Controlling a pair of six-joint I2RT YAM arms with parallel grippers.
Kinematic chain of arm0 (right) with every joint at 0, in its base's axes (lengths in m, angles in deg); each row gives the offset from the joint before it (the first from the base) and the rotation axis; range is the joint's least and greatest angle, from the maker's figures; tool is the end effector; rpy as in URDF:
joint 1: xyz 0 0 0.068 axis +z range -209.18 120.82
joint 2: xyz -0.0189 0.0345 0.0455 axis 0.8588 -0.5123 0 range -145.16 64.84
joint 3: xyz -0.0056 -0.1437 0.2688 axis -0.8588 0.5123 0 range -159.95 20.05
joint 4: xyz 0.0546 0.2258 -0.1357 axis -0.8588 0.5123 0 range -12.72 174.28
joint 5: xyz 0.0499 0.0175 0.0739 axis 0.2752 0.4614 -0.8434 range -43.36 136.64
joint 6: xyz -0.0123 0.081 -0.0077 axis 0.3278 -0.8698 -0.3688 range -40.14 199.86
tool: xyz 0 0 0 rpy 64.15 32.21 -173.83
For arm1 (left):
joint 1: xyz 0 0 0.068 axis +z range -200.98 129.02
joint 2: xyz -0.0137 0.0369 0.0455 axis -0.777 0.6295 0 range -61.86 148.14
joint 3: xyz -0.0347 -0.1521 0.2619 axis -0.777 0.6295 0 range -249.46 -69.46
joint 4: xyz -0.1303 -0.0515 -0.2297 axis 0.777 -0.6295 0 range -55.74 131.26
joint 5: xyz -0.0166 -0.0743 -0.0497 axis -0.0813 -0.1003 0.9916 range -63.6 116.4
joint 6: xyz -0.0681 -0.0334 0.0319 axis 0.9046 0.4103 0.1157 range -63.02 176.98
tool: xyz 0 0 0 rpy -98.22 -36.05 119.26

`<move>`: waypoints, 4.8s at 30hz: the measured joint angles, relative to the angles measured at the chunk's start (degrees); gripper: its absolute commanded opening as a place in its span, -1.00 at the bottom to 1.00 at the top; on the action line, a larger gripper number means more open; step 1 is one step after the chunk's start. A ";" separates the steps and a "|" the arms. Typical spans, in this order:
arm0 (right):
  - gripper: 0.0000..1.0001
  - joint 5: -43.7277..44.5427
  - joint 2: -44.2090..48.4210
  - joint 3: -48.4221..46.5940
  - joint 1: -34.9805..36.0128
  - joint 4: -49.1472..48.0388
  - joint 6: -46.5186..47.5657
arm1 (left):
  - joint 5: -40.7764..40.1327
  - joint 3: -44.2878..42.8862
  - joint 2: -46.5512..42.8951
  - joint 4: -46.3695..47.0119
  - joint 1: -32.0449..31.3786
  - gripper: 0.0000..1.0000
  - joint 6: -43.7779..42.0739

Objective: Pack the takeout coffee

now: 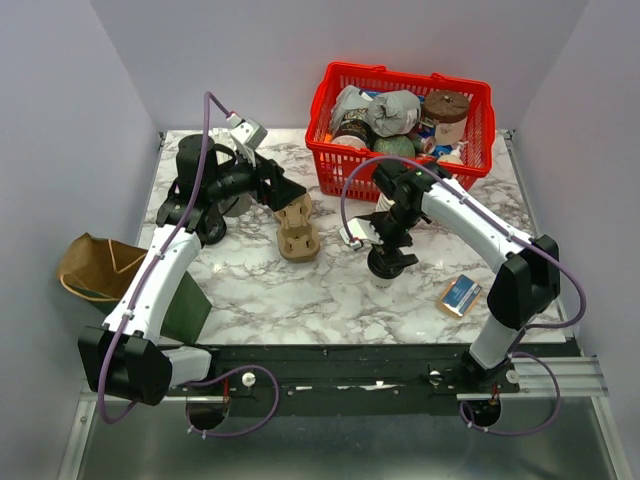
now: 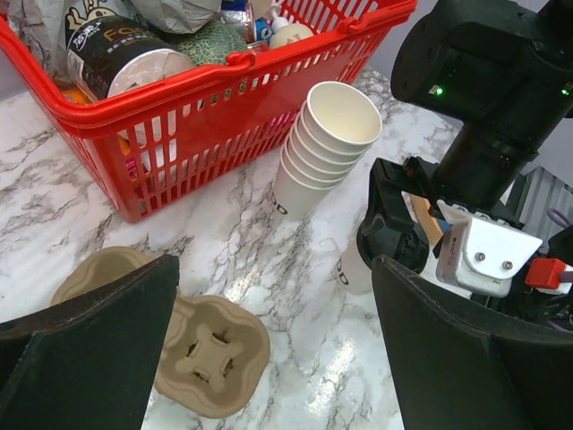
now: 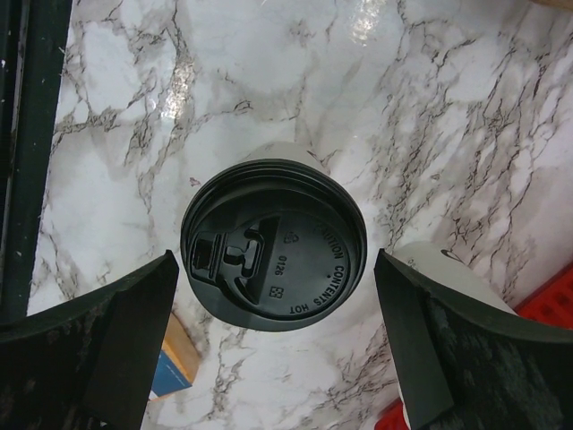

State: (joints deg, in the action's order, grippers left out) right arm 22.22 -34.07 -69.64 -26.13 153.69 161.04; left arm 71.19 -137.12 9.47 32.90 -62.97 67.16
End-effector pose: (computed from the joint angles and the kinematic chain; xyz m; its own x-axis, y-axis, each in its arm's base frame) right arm 0.2655 0.2081 0.2868 0.3887 -0.8205 -0.4192 -0.9060 -0.4231 -0.0121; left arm 0.2865 -0.1123 0.4125 -0.3459 -0.0548 -0.9367 0.7725 0.5500 -0.3174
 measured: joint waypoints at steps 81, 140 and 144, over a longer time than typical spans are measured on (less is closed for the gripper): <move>0.52 9.51 -3.63 -10.38 -41.18 0.92 -12.28 | 4.09 -1.22 8.85 10.56 0.26 0.93 11.13; 1.00 6.49 0.57 2.40 -50.03 -11.30 -19.87 | 4.33 -1.22 9.05 10.51 0.26 0.97 11.98; 1.00 6.29 0.74 2.40 -50.03 -11.17 -20.70 | 4.33 -1.66 9.20 8.76 0.26 0.97 10.82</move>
State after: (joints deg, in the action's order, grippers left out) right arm 28.51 -33.33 -67.23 -76.16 142.52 140.35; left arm 75.52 -138.78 18.67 41.66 -62.71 77.97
